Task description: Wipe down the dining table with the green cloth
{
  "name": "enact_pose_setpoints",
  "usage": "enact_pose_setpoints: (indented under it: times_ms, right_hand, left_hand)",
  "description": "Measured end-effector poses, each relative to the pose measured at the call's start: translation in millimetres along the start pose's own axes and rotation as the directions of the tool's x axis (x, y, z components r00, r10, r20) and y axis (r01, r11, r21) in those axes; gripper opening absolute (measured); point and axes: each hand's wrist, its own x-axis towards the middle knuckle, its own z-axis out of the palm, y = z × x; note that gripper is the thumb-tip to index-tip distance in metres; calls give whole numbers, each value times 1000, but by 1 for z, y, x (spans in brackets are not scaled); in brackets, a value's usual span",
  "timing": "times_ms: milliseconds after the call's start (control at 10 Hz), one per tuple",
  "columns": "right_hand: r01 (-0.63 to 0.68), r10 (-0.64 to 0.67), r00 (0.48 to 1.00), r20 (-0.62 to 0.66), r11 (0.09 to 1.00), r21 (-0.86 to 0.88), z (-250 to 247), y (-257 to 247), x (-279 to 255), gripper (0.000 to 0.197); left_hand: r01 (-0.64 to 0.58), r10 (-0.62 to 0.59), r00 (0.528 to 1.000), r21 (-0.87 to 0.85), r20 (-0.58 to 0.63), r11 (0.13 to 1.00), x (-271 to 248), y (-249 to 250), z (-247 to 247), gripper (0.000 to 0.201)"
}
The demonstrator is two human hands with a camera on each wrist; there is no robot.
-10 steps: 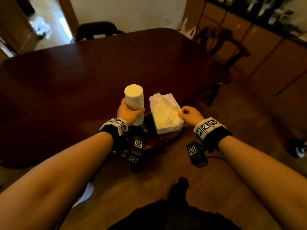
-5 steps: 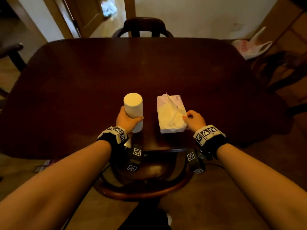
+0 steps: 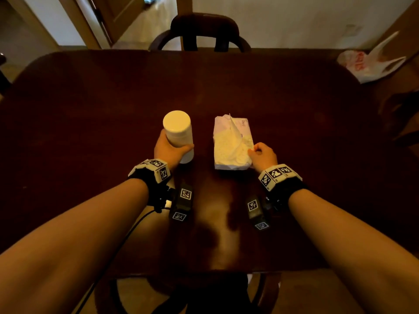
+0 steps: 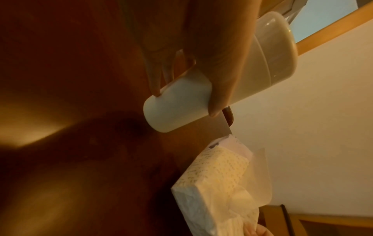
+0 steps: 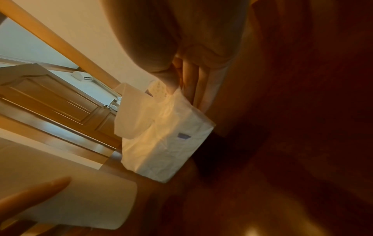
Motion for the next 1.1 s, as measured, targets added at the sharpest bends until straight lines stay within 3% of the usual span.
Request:
enact_pose_setpoints:
  times_ms: [100, 300, 500, 700, 900, 1100]
  right_hand:
    - [-8, 8, 1000, 11, 1000, 7, 10, -7, 34, 27]
    - [11, -11, 1000, 28, 1000, -3, 31, -10, 75, 14]
    - [-26, 27, 999, 44, 999, -24, 38, -7, 89, 13]
    - [-108, 102, 992, 77, 991, 73, 45, -3, 90, 12]
    - [-176, 153, 982, 114, 957, 231, 38, -4, 79, 35]
    - [-276, 239, 958, 160, 921, 273, 29, 14, 53, 35]
  left_hand:
    - [0, 0, 1000, -22, -6, 1000, 29, 1, 9, 80]
    - [10, -10, 999, -1, -44, 1000, 69, -5, 21, 79]
    - [3, -2, 998, 10, -64, 1000, 79, -14, 31, 77]
    - [5, -3, 996, 18, -93, 1000, 76, -21, 36, 77]
    - [103, -104, 994, -9, -41, 995, 68, -20, 36, 85]
    - [307, -307, 952, 28, -5, 951, 40, -28, 28, 94]
